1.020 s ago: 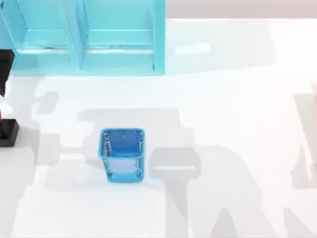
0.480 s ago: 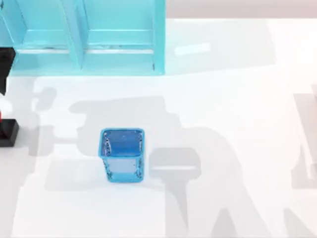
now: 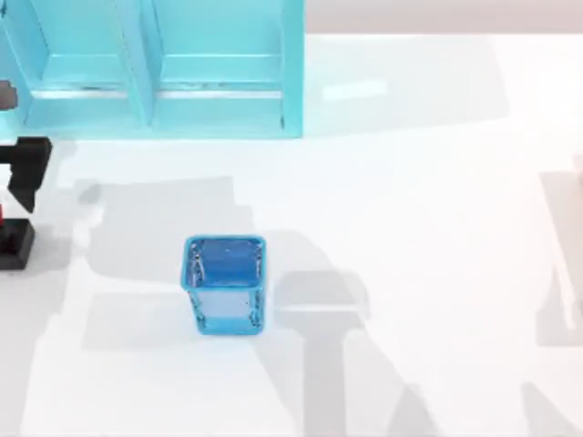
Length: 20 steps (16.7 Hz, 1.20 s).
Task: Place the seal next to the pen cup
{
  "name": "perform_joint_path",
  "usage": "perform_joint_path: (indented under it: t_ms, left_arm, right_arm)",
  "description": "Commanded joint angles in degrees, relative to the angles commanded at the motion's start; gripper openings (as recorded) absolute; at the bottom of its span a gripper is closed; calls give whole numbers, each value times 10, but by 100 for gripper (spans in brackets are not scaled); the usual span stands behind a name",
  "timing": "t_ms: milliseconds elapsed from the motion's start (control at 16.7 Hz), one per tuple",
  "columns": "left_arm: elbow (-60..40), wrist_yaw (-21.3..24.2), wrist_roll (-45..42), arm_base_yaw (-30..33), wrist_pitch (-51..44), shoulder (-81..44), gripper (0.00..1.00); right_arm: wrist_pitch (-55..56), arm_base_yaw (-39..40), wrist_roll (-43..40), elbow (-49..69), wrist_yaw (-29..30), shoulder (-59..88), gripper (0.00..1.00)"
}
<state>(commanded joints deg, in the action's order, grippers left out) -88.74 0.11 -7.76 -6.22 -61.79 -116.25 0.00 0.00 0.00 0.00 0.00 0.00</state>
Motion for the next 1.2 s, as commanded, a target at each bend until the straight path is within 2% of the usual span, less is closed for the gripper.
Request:
perform_joint_path:
  t_ms: [180, 420, 1200]
  left_arm:
    - [45, 0, -1, -1, 50, -11, 100]
    - [49, 0, -1, -1, 54, -12, 100]
    - [49, 0, -1, -1, 54, -12, 2]
  right_arm:
    - [0, 0, 0, 0, 0, 0, 100]
    - [0, 0, 0, 0, 0, 0, 100]
    - [0, 0, 0, 0, 0, 0, 100]
